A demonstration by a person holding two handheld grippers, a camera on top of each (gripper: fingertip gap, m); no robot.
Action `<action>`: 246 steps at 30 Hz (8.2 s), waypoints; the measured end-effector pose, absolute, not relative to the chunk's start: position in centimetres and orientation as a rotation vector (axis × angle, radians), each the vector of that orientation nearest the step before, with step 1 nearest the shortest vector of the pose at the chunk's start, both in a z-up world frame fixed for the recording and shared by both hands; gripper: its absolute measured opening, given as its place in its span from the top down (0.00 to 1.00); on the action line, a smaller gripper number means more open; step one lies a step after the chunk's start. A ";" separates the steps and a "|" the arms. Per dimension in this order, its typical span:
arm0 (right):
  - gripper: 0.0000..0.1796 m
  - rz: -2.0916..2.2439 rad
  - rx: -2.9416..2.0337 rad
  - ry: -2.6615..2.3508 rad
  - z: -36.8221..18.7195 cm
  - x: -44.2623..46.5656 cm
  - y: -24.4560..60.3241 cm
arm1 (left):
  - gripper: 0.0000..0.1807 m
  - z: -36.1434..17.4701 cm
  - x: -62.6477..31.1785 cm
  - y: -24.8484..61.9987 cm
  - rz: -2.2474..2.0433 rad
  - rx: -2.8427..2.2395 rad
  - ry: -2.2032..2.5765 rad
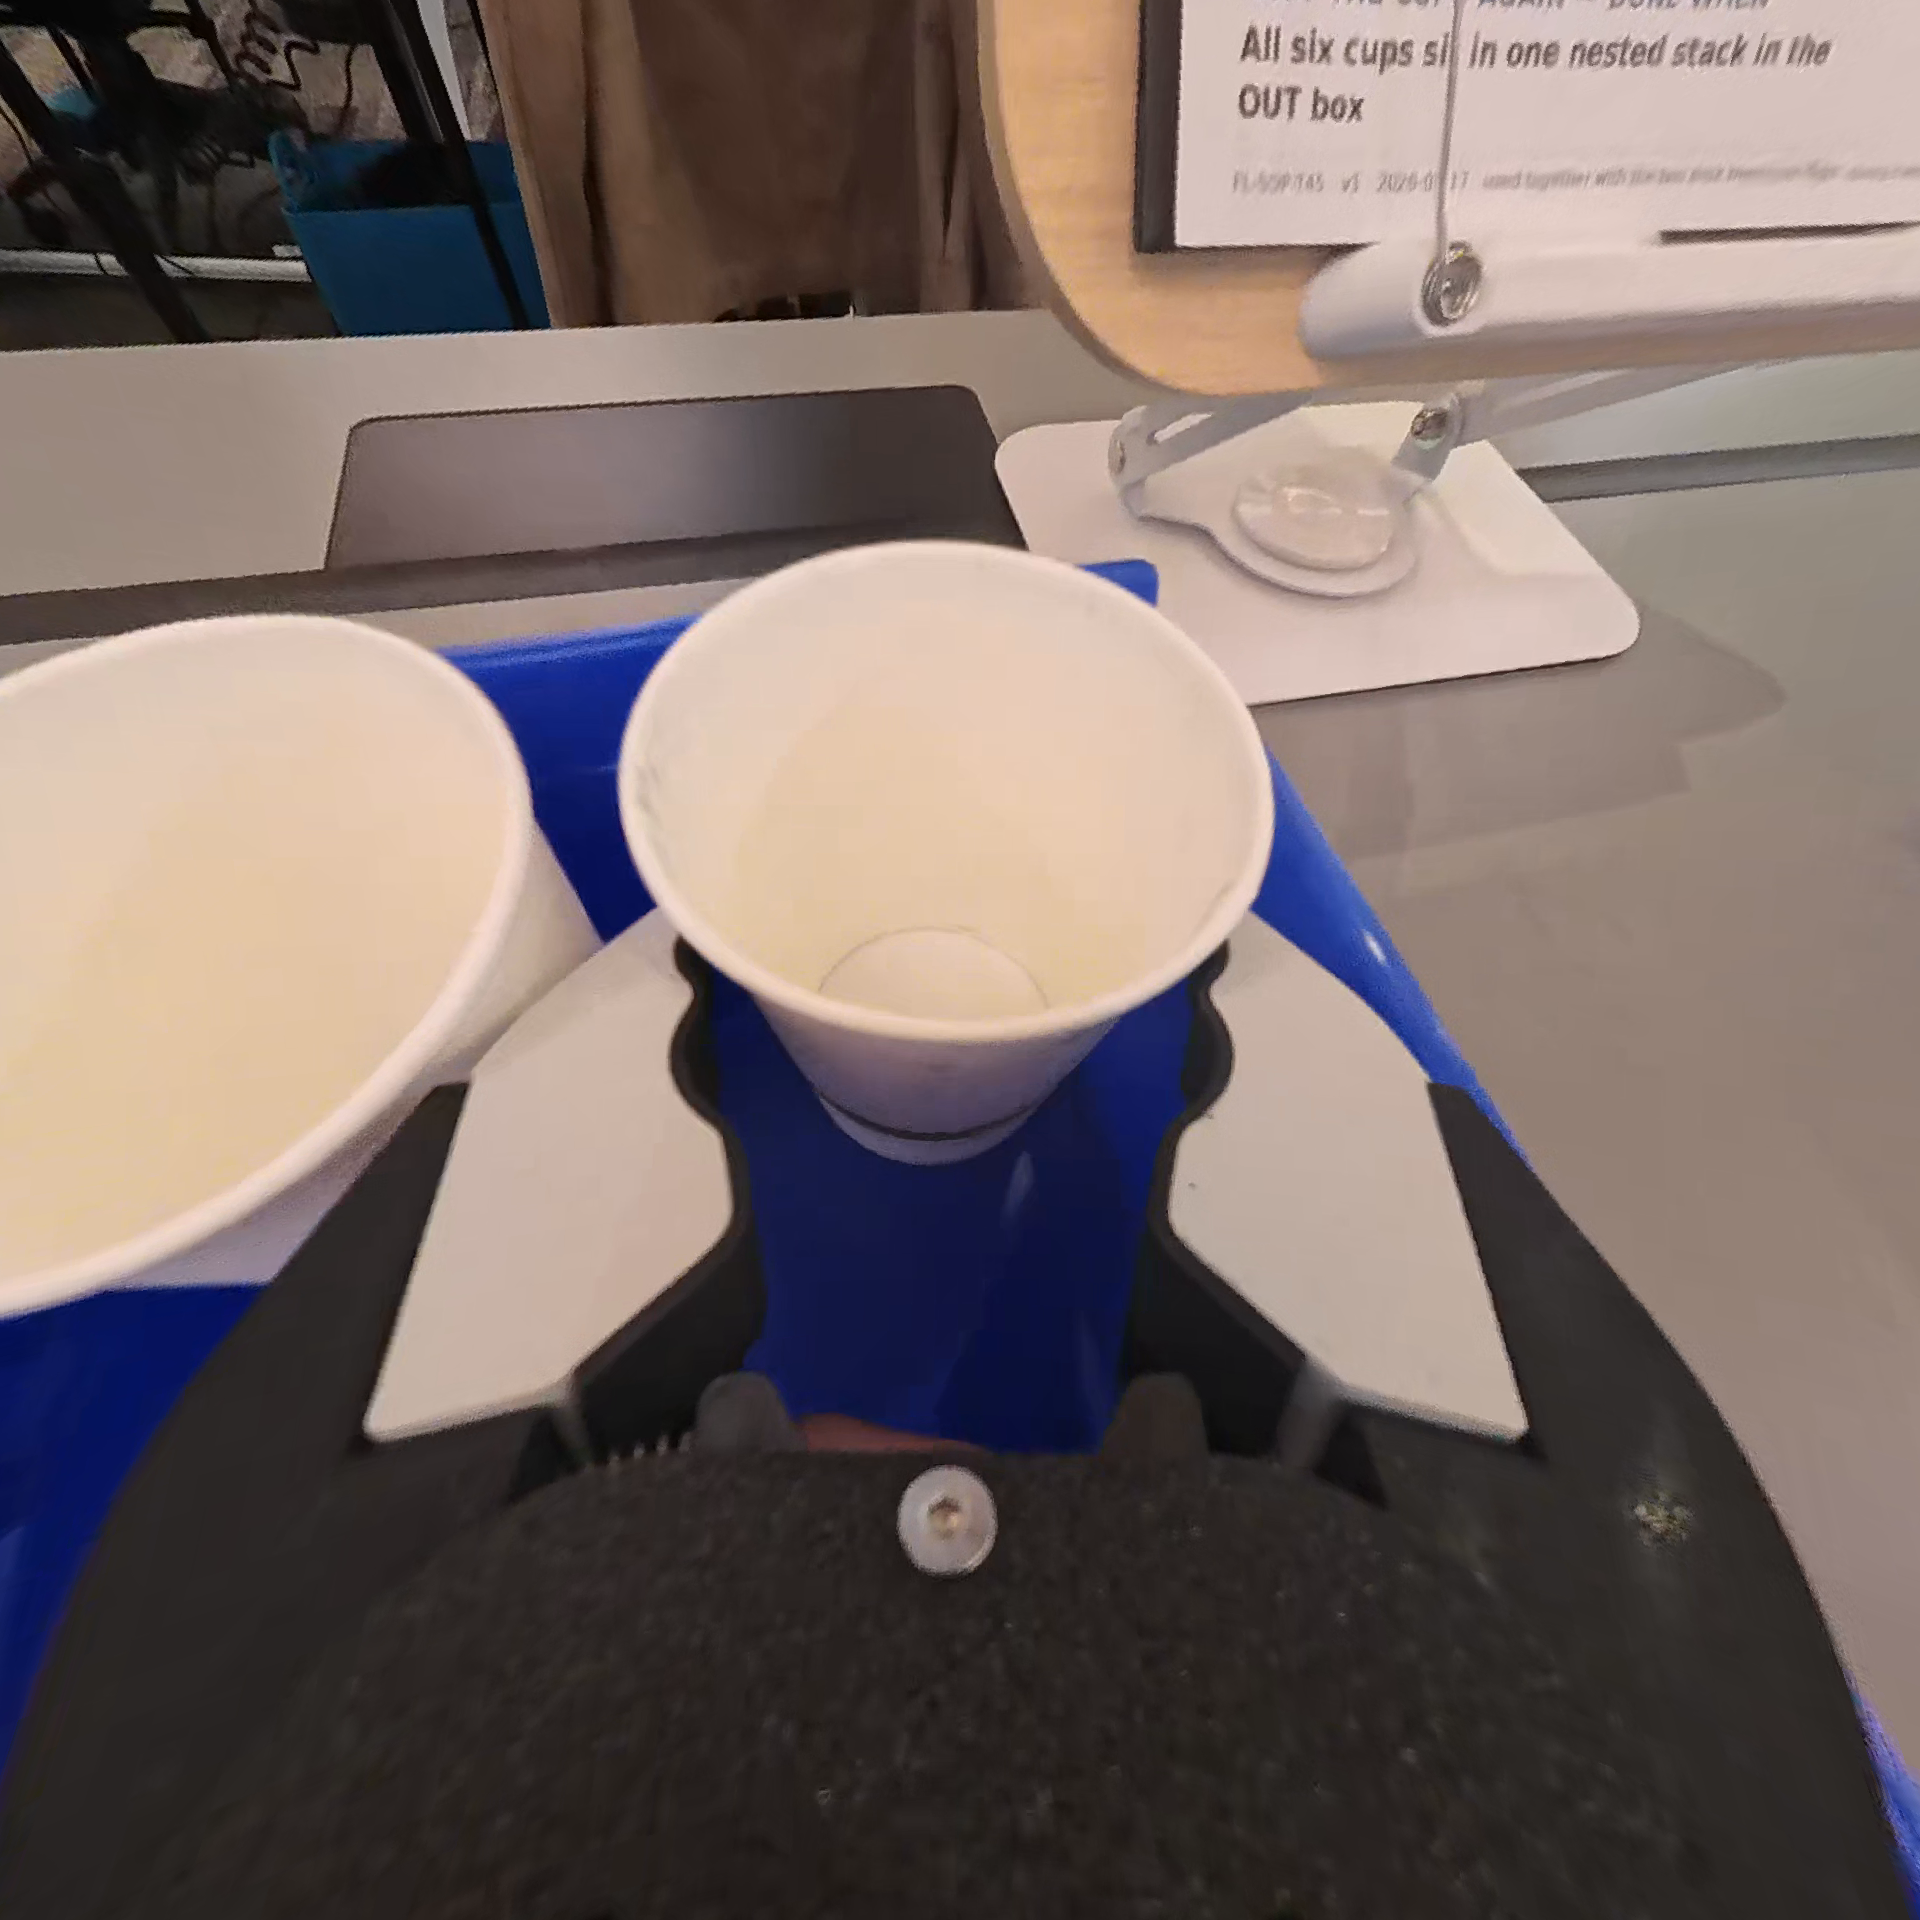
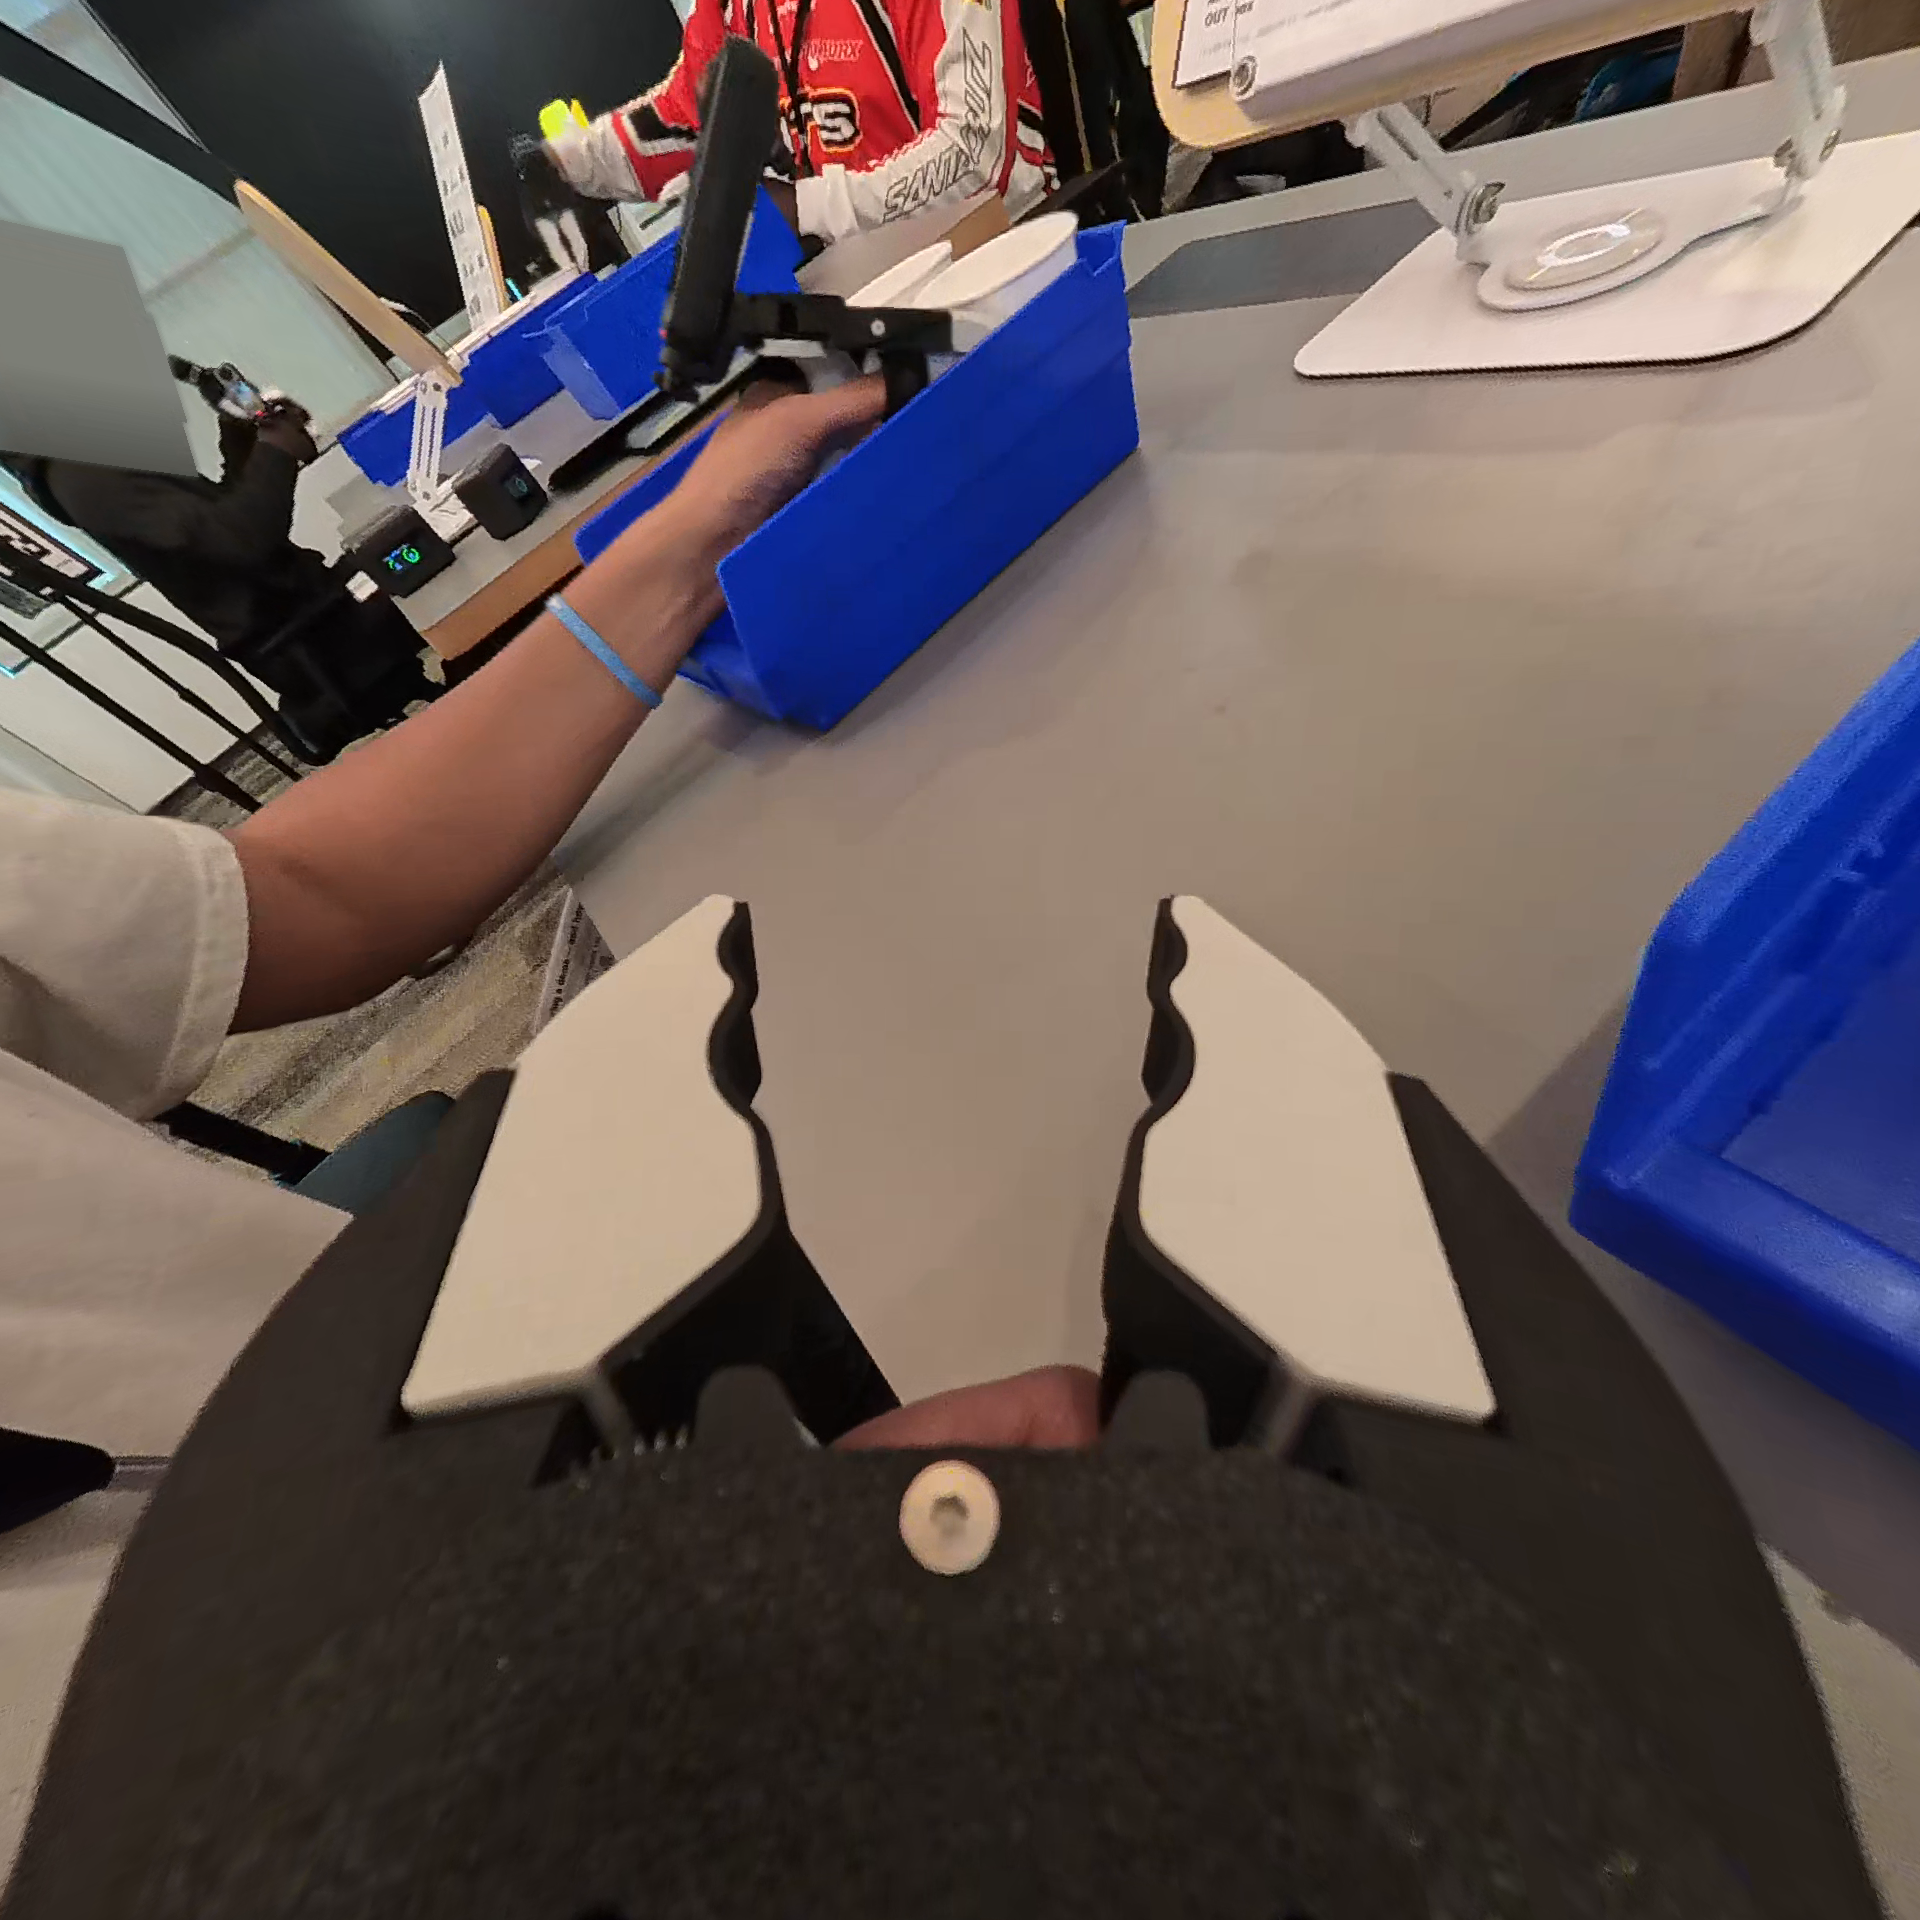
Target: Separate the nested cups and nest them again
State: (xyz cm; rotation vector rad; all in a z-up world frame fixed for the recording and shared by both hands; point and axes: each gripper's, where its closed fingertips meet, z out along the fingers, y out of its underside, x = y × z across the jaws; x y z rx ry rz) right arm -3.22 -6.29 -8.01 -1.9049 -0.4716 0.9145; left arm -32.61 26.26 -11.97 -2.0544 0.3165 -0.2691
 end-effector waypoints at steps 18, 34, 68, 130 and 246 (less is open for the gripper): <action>0.56 0.840 -1.820 -0.794 -5.7 -1.2 -4.2 | 0.54 0.4 -31.0 6.2 -0.695 -1.808 0.969; 0.48 0.782 -1.552 -1.415 -0.3 -11.2 -2.1 | 0.54 -2.1 -12.0 -2.6 -0.940 -1.536 1.721; 0.51 0.111 -1.917 -0.258 3.7 20.0 13.6 | 0.56 -8.0 -19.1 -4.1 -0.814 -1.731 0.541; 0.58 0.994 -1.890 -0.487 -9.3 -4.3 -5.6 | 0.44 -13.5 -41.9 26.7 0.060 -2.189 -0.211; 0.60 0.430 -1.743 -0.315 -8.8 -5.7 -2.5 | 0.57 -9.5 -26.0 -0.4 -0.385 -1.809 0.233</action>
